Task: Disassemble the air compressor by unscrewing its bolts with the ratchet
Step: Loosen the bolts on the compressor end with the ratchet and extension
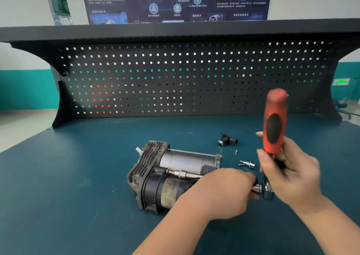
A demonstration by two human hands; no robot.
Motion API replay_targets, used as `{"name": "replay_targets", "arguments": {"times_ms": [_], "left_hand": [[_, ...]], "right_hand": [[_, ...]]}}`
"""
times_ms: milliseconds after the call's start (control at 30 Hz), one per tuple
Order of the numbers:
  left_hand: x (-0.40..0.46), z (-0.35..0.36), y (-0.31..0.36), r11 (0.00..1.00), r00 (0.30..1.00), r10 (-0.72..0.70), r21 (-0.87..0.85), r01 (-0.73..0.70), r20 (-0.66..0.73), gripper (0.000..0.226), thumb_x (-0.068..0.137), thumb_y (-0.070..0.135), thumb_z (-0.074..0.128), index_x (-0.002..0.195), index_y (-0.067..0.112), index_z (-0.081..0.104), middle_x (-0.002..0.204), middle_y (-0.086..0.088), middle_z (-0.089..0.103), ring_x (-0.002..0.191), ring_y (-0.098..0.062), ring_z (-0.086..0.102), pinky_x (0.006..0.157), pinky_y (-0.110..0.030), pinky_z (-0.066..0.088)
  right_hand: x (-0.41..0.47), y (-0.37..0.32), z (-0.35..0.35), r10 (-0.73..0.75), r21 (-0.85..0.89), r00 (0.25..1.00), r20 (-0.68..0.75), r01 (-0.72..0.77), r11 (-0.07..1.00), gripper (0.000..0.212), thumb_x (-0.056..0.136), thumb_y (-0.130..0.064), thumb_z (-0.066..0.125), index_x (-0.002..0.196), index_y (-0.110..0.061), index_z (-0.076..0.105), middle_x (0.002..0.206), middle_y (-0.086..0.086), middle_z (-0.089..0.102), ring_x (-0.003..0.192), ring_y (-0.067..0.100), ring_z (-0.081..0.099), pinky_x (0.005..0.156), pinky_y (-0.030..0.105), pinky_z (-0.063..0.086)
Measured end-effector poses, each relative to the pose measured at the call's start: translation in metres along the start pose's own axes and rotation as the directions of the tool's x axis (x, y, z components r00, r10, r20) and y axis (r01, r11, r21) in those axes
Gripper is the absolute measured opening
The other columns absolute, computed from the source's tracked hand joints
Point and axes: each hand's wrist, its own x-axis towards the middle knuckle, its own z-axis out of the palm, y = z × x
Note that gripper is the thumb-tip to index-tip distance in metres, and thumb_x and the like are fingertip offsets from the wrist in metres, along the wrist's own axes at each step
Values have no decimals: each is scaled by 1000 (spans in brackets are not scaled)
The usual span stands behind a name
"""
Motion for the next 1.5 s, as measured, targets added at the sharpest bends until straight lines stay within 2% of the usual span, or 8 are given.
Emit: {"name": "replay_targets", "arguments": {"times_ms": [100, 300, 600, 767, 900, 1133, 1333, 1500], "left_hand": [[-1, 3, 2, 999, 999, -30, 13, 30, -20, 8, 94, 17, 49, 91, 10, 48, 94, -11, 59, 86, -32, 55, 66, -38, 43], [-3, -1, 3, 998, 997, -49, -37, 47, -65, 11, 95, 22, 50, 97, 12, 50, 99, -11, 60, 90, -32, 56, 70, -39, 44], [-2, 2, 4, 999, 999, -18, 49, 20, -40, 9, 92, 18, 50, 89, 11, 45, 93, -11, 58, 83, -34, 56, 63, -37, 39], [-1, 4, 5, 998, 993, -37, 40, 42, -111, 9, 91, 16, 51, 97, 11, 47, 94, -11, 61, 83, -35, 57, 61, -36, 39], [0, 5, 5, 996, 993, -68, 54, 73, -94, 11, 94, 24, 50, 95, 14, 49, 98, -9, 62, 90, -32, 59, 63, -35, 39], [3, -1, 4, 995, 996, -82, -51, 80, -38, 13, 94, 31, 50, 91, 22, 43, 105, -5, 63, 96, -27, 56, 67, -33, 37], [5, -1, 3, 997, 997, -70, -33, 71, 17, 11, 95, 26, 49, 93, 16, 52, 95, -7, 63, 88, -27, 57, 69, -34, 42], [3, 3, 3, 997, 995, -75, -2, 75, -66, 5, 89, 15, 51, 89, 15, 46, 91, -6, 65, 81, -27, 57, 61, -33, 41]], "right_hand": [[7, 9, 7, 404, 125, 915, 2, -401, 908, 7, 94, -28, 56, 92, -26, 62, 46, 4, 50, 40, 9, 45, 46, 14, 39], [-3, 41, 17, 941, 269, 270, 203, -940, 212, 25, 91, -25, 59, 81, -2, 63, 42, 2, 49, 43, 20, 41, 51, 28, 34], [1, 5, 7, 334, 283, 934, -132, -287, 915, 18, 91, -30, 60, 93, -47, 67, 47, 2, 48, 44, 7, 46, 49, 14, 41], [-9, 4, -4, 32, 119, 999, 1, -32, 992, 24, 93, -40, 53, 109, -25, 63, 61, -12, 58, 46, 10, 48, 50, 19, 42], [-3, 2, -1, 492, 254, 868, 66, -491, 833, 30, 96, -43, 49, 79, -28, 69, 50, 2, 56, 44, 6, 48, 47, 12, 39], [-7, 36, 9, 913, 401, 261, 313, -908, 122, 23, 94, -23, 57, 83, -5, 62, 46, 1, 58, 51, 18, 54, 56, 31, 43], [-3, 26, 9, 747, 247, 659, 87, -740, 625, 20, 97, -26, 51, 90, -11, 61, 50, -4, 59, 44, 2, 48, 48, 18, 41], [-10, -1, 1, 54, 109, 998, 25, -56, 992, 13, 97, -35, 47, 87, -27, 47, 56, -9, 51, 51, 7, 49, 52, 11, 37]]}}
